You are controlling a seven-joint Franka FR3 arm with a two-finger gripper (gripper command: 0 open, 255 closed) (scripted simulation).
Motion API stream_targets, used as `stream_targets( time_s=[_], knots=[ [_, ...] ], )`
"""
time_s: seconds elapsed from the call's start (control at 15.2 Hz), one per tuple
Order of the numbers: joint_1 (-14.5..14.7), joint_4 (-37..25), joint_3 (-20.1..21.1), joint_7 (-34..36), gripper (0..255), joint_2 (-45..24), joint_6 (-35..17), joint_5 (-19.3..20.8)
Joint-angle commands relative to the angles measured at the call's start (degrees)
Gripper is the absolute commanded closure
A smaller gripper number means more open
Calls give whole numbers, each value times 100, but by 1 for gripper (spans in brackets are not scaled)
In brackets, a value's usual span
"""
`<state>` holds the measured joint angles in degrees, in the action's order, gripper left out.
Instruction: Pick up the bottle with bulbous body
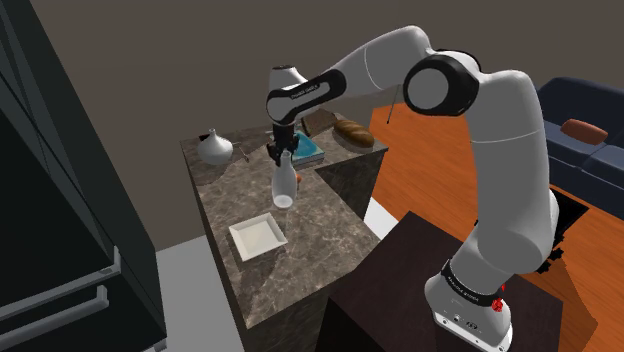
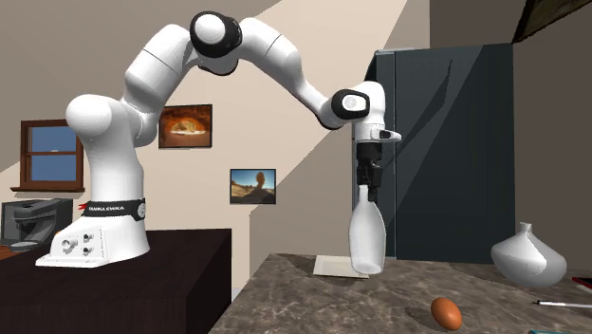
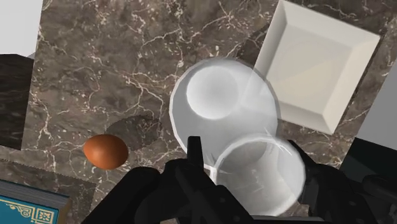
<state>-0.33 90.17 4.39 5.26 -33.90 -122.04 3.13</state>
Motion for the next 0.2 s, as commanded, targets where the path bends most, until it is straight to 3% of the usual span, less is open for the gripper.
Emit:
stream_targets(
  time_s=[0.0,0.13],
  knots=[
    [-5,-15,4,-6,255,86,99,-7],
    [-5,-21,4,-7,255,90,109,-8]
  ],
)
